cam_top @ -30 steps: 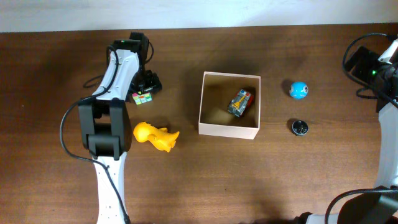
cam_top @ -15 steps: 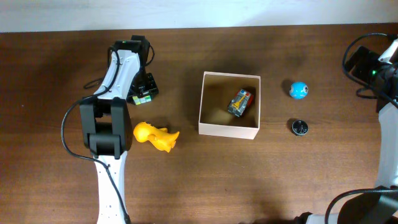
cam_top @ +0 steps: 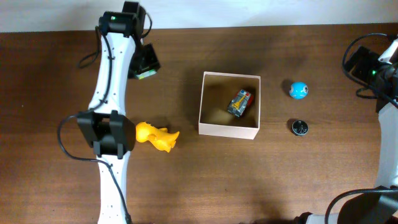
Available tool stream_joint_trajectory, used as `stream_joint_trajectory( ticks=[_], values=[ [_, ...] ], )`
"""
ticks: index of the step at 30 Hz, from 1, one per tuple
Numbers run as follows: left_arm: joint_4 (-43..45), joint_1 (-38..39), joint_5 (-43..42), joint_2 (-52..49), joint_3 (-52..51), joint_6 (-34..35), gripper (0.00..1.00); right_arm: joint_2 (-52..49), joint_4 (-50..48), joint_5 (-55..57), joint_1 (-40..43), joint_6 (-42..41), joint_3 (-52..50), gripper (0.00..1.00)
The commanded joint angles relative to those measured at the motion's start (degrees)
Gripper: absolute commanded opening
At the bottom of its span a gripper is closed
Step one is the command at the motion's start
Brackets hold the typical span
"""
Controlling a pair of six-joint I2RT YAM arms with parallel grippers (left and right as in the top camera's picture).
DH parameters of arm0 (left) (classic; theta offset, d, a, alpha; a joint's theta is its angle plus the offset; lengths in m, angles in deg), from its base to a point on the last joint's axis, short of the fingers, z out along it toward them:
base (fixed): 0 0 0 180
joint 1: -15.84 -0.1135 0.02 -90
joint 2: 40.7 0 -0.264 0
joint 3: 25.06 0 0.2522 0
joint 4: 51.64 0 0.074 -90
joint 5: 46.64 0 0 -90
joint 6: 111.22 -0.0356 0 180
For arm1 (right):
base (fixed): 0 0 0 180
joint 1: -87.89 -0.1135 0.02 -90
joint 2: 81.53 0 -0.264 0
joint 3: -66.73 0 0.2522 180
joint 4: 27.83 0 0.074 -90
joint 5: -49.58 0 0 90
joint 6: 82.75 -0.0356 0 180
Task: Pack container
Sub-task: 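Carry the Rubik's cube with the left gripper into the box beside the truck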
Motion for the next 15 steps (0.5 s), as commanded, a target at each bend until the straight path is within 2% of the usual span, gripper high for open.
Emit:
stream_joint_trajectory(
  ticks=[1, 11, 15],
  values=[
    [-1.3, 4.9, -3.7, 0.3, 6.7, -0.3, 0.54, -0.1, -0.1, -0.2, 0.2, 0.5, 1.2, 0.99],
    [-2.3, 19.8, -1.1, 0.3, 8.9, -0.3, 0.55, -0.1, -0.1, -0.2, 0.2, 0.5, 1.2, 0.99],
    [-1.4, 25.4, 4.7, 0.2, 8.9, -0.3, 0.55, -0.1, -0.1, -0.2, 0.2, 0.5, 1.2, 0.99]
  ],
)
